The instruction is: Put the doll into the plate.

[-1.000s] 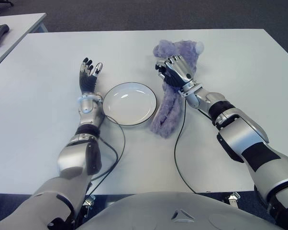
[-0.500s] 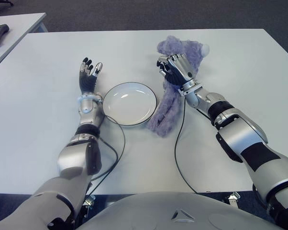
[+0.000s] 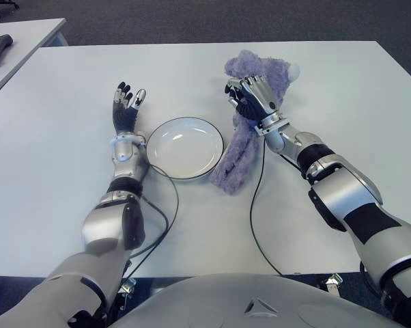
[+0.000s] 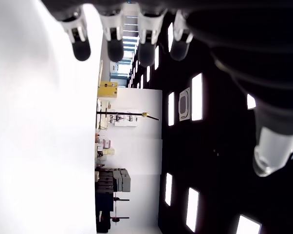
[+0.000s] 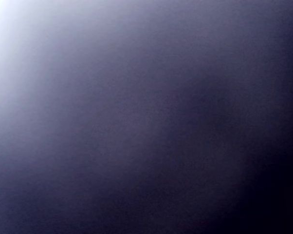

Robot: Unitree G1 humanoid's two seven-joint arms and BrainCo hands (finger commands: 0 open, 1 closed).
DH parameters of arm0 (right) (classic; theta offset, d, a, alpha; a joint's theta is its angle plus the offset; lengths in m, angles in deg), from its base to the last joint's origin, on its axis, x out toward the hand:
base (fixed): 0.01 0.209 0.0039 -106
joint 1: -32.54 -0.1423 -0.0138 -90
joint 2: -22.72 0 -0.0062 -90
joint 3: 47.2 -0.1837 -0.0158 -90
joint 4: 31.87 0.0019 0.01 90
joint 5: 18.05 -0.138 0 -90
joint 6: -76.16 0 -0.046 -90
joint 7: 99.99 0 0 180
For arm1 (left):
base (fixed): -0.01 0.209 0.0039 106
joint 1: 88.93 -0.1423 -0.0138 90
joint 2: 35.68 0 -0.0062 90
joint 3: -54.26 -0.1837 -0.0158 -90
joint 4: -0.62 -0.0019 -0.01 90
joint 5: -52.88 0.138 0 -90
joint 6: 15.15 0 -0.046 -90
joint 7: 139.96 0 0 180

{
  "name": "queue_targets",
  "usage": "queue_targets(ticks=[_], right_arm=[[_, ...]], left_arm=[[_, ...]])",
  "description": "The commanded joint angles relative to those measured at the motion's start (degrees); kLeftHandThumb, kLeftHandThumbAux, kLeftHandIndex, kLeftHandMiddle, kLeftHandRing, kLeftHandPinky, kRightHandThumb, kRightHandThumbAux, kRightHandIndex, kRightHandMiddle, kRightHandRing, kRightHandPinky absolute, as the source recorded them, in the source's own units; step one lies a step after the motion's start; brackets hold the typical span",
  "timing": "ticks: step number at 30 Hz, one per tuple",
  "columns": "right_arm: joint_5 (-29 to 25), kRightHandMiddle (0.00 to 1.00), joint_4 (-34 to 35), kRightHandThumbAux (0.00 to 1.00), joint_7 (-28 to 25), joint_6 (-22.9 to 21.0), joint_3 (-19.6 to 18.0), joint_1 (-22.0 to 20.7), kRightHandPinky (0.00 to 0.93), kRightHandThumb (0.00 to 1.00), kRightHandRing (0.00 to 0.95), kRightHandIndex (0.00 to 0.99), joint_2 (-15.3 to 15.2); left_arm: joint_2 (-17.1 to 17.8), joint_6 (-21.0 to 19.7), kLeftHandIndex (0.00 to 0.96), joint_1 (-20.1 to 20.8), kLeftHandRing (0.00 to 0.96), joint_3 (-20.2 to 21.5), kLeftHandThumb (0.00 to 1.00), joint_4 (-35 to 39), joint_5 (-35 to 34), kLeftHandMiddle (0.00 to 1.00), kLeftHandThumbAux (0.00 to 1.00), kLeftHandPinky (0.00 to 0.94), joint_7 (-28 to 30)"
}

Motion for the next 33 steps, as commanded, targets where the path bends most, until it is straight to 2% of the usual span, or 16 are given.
queue_targets(ticks=[1,3,4,5,6,7,8,9,10,11,12,18,25,33], right_arm=[[-2.02,0.824,-0.63,0.713,-1.18,1.93,-1.14,-0.07,0.805,0.701,0.824,0.441,-0.70],[-1.91,0.788,-0.52,0.713,-1.07,1.97,-1.13,-0.30,0.755,0.700,0.783,0.439,-0.84],[-1.84,0.702,-0.50,0.715,-1.01,1.92,-1.10,-0.37,0.658,0.695,0.689,0.433,-0.86],[-1.71,0.687,-0.53,0.715,-0.89,1.57,-1.02,-0.36,0.642,0.694,0.673,0.432,-0.82],[-1.61,0.537,-0.56,0.719,-0.81,1.31,-0.96,-0.34,0.447,0.680,0.487,0.417,-0.79],[-1.50,0.499,-0.58,0.720,-0.88,0.97,-0.88,-0.37,0.397,0.676,0.439,0.414,-0.82],[-1.43,0.403,-0.59,0.720,-0.95,0.75,-0.83,-0.40,0.323,0.674,0.361,0.411,-0.85],[-1.17,0.386,-0.59,0.721,-0.92,0.30,-0.62,-0.48,0.310,0.674,0.348,0.410,-0.90],[-0.99,0.283,-0.59,0.578,-0.89,-0.02,-0.48,-0.54,0.222,0.390,0.259,0.254,-0.94],[-0.61,0.265,-0.59,0.555,-0.72,-0.46,-0.17,-0.62,0.207,0.339,0.244,0.227,-1.01],[-0.36,0.198,-0.59,0.517,-0.60,-0.74,0.03,-0.68,0.163,0.291,0.189,0.153,-1.05],[1.00,0.050,-0.45,0.469,-0.73,-1.69,1.23,-0.92,0.055,0.235,0.045,0.041,-1.51],[1.05,0.001,-0.44,0.440,-3.49,-2.24,1.59,-1.09,0.034,0.207,0.003,0.000,-1.99],[0.68,0.000,-0.40,0.427,-6.80,-2.66,1.48,-1.22,0.005,0.215,0.000,0.000,-2.65]], left_arm=[[-7.22,0.15,0.031,-16.98,0.042,2.03,0.000,-8.78,-3.05,0.091,0.558,0.000,0.28],[-7.26,0.10,0.031,-16.91,0.043,2.09,0.000,-8.79,-3.09,0.092,0.559,0.000,0.26],[-7.27,0.08,0.031,-16.88,0.044,2.09,0.000,-8.80,-3.08,0.093,0.558,0.000,0.23],[-7.27,0.10,0.031,-16.88,0.044,2.04,0.000,-8.80,-3.02,0.093,0.558,0.000,0.19],[-7.28,0.11,0.030,-16.88,0.044,2.01,0.000,-8.81,-2.97,0.092,0.556,0.000,0.16],[-7.26,0.17,0.030,-16.91,0.044,1.95,0.000,-8.81,-2.90,0.092,0.555,0.000,0.16],[-7.27,0.20,0.030,-16.92,0.044,1.90,0.000,-8.81,-2.84,0.091,0.555,0.000,0.14],[-7.23,0.28,0.030,-16.97,0.044,1.80,0.000,-8.82,-2.73,0.091,0.554,0.000,0.15],[-7.22,0.33,0.029,-17.00,0.042,1.73,0.000,-8.82,-2.66,0.089,0.553,0.000,0.15],[-7.18,0.38,0.029,-17.03,0.042,1.67,0.000,-8.83,-2.59,0.089,0.553,0.000,0.20],[-7.16,0.41,0.030,-17.05,0.041,1.64,0.000,-8.83,-2.56,0.088,0.553,0.000,0.23],[-7.18,0.32,0.032,-16.99,0.041,1.67,0.000,-8.91,-2.63,0.089,0.558,0.000,0.55],[-7.18,0.31,0.030,-16.92,0.043,1.55,0.000,-8.94,-2.48,0.093,0.558,0.000,0.36],[-7.21,0.09,0.026,-16.83,0.043,1.45,0.000,-8.98,-2.35,0.094,0.556,0.000,0.10]])
